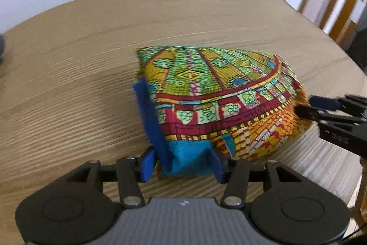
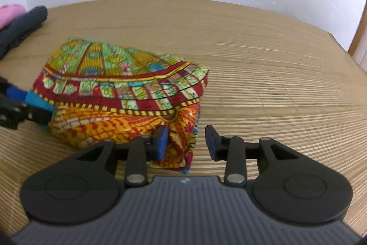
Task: Fold clothes
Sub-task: 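Lay the folded scarf bundle down and open the left gripper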
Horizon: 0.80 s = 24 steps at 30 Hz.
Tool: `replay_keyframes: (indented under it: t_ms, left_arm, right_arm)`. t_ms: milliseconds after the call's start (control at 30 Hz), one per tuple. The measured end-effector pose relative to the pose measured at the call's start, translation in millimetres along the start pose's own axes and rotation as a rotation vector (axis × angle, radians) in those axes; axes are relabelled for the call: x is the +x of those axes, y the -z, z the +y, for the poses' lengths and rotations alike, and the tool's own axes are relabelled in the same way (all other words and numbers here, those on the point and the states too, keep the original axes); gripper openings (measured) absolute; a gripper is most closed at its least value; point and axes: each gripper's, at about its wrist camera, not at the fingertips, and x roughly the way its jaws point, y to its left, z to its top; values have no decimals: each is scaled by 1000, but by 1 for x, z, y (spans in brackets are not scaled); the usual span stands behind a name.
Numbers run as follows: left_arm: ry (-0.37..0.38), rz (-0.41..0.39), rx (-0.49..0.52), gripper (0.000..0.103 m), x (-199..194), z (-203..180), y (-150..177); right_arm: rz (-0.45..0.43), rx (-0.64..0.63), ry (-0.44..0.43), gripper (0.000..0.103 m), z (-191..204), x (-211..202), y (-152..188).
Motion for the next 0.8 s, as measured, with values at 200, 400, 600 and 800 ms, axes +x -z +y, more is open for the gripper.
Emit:
replay_keyframes:
  t_ms: [200,400,600,800]
  left_arm:
    - [-118,-4,22,68,-17,-11,12]
    - [-146,29,10,68,-8,-29,12]
    - [-139,81,0,70,2,-44,12]
    - [-171,120,-17,70,14,-46,9]
  right_arm:
    - [7,111,-91,43,-21,-21,10]
    - [59,182,-166,57,-28,-18,17]
    - [136,78,-184,57,-9,-9,12]
    - [177,0,-178,57,1,-10,14]
